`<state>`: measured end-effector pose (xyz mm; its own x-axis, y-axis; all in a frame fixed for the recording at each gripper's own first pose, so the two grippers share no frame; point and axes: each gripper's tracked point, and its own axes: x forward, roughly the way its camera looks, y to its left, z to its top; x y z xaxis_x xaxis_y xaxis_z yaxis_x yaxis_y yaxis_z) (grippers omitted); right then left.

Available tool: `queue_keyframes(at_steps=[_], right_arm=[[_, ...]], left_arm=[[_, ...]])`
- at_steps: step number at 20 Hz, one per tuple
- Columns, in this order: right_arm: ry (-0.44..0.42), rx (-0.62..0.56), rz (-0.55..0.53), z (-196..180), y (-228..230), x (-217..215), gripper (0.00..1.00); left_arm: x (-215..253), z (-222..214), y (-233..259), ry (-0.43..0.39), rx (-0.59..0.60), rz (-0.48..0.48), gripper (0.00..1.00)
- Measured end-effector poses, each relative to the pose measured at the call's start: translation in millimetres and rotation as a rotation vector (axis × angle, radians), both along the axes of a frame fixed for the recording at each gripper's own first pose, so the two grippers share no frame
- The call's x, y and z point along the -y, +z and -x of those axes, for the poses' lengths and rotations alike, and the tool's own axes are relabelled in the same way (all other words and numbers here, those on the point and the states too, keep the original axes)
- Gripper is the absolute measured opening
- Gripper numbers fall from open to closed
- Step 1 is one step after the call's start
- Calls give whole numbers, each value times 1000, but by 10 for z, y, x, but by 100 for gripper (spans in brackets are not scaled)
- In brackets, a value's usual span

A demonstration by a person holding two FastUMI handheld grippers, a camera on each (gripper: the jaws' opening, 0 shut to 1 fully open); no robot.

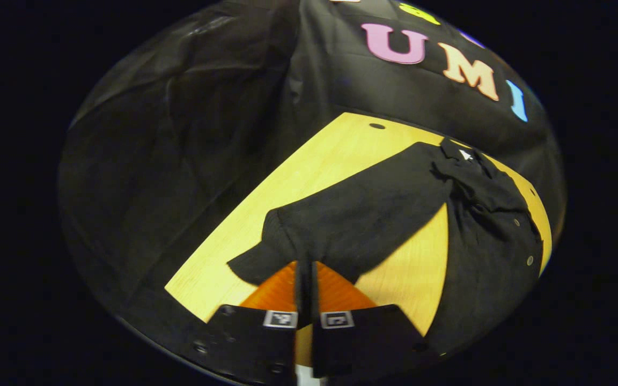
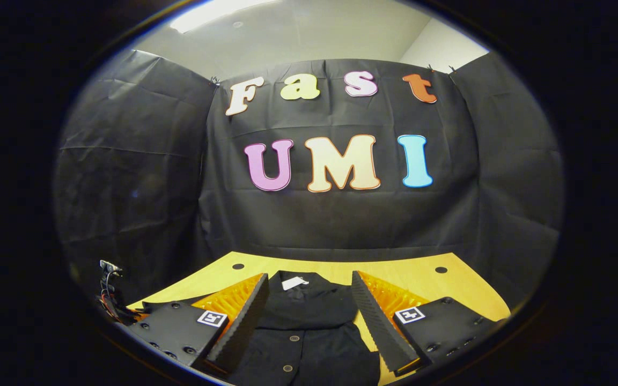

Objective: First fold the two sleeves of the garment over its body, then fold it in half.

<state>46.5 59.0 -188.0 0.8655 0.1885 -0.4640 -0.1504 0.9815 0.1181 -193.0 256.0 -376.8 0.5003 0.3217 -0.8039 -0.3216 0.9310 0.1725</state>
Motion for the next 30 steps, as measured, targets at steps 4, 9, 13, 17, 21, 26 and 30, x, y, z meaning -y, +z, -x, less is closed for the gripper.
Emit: queue_keyframes(at_steps=[4, 9, 13, 17, 21, 26, 30], right_arm=[[-24, -5, -20, 212, -4, 222, 94], [-42, -6, -41, 439, 4, 558, 97], [-67, -17, -66, 616, -93, 767, 94], [-99, 0, -76, 641, -60, 939, 97], [-139, -11, -87, 619, -108, 1027, 97], [-200, -14, -62, 623, -124, 1172, 94], [-264, -21, -46, 681, -130, 1327, 98]], left_arm=[[-3, -59, 125, 50, -22, -31, 0], [323, -941, 908, -21, 211, -53, 0], [589, -1358, 1333, -55, 334, -40, 0], [985, -1721, 1744, -174, 444, -50, 0], [1459, -2158, 1977, -308, 506, -25, 0], [2161, -2620, 1985, -499, 525, 14, 0], [2670, -2843, 1801, -606, 506, 85, 0]])
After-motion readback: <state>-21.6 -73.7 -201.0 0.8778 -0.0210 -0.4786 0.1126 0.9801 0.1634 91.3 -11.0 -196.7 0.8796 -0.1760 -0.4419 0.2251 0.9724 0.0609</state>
